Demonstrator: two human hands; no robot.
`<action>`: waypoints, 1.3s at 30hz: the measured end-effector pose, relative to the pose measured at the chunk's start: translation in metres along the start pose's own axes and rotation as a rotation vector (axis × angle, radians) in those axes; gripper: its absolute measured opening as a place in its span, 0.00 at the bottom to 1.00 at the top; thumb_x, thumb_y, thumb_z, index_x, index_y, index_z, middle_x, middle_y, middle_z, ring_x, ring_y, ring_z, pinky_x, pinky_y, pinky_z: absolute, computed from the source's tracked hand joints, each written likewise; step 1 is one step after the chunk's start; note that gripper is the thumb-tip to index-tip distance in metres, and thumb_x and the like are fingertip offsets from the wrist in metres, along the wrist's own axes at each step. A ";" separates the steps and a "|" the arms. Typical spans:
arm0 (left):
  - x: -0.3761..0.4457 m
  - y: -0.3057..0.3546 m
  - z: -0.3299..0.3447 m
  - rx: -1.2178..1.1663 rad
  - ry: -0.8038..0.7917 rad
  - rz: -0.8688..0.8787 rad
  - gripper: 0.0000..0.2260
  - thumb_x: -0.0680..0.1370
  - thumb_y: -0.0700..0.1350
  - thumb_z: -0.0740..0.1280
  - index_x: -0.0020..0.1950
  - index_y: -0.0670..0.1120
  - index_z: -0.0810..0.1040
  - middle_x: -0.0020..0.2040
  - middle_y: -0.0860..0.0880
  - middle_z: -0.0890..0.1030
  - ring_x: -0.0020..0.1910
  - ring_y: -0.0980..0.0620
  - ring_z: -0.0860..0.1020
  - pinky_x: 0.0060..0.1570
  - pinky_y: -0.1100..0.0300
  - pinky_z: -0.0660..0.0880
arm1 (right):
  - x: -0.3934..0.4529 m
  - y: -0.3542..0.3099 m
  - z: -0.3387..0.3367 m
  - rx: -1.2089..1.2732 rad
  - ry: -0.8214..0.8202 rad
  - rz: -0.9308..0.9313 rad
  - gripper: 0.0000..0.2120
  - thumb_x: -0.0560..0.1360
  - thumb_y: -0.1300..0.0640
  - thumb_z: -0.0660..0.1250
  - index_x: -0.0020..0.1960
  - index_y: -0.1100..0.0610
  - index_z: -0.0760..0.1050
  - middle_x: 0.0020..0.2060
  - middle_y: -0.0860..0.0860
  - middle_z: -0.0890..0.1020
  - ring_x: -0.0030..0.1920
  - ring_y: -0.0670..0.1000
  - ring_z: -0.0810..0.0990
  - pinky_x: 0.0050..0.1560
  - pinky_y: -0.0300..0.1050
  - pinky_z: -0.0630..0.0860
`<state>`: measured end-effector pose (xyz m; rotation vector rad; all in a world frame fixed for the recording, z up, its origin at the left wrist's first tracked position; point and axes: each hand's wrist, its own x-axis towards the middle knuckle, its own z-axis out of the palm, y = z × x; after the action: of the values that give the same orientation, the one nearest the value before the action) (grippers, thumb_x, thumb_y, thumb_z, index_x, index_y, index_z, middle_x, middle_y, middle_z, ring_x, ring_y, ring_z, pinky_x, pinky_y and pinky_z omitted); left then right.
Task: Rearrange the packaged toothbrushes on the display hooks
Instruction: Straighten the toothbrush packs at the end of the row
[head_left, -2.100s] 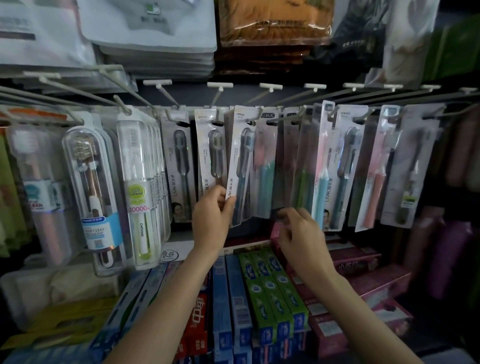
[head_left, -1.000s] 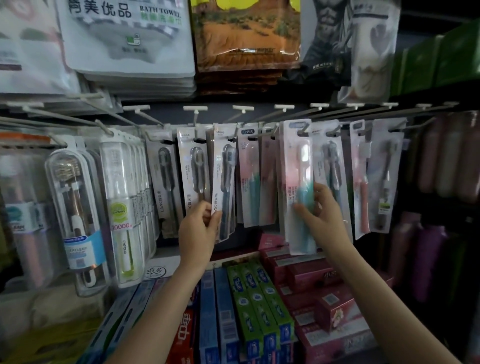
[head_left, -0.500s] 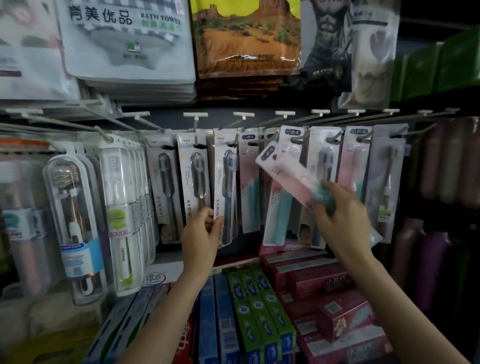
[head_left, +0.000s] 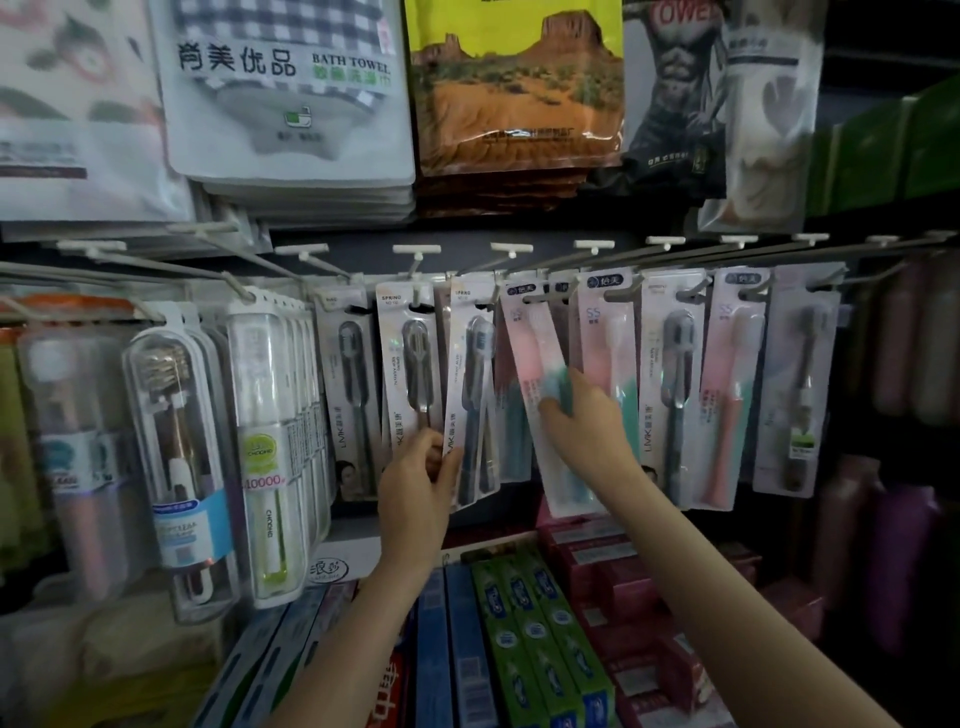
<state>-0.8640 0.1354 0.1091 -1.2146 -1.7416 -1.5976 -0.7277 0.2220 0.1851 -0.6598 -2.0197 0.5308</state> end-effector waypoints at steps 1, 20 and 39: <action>0.000 0.000 0.000 0.002 -0.003 0.001 0.07 0.75 0.42 0.68 0.40 0.47 0.71 0.33 0.51 0.74 0.33 0.57 0.73 0.32 0.67 0.68 | 0.003 -0.002 0.004 0.041 -0.014 0.034 0.14 0.78 0.63 0.57 0.63 0.66 0.65 0.39 0.55 0.74 0.38 0.54 0.73 0.36 0.45 0.70; 0.000 -0.004 0.010 -0.011 0.008 0.019 0.08 0.75 0.44 0.67 0.40 0.48 0.70 0.34 0.50 0.75 0.34 0.54 0.75 0.33 0.61 0.72 | -0.015 0.035 -0.014 -0.075 0.313 -0.022 0.34 0.73 0.60 0.69 0.72 0.61 0.54 0.66 0.59 0.62 0.64 0.57 0.66 0.60 0.45 0.67; -0.004 0.002 0.001 -0.037 -0.004 0.004 0.08 0.76 0.43 0.67 0.39 0.48 0.71 0.34 0.50 0.75 0.33 0.55 0.75 0.33 0.65 0.70 | -0.018 0.039 -0.041 -0.317 -0.089 -0.026 0.29 0.73 0.67 0.61 0.72 0.54 0.61 0.55 0.58 0.75 0.47 0.57 0.76 0.43 0.45 0.72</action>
<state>-0.8606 0.1348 0.1070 -1.2381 -1.7181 -1.6330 -0.6745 0.2447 0.1701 -0.8097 -2.2168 0.2276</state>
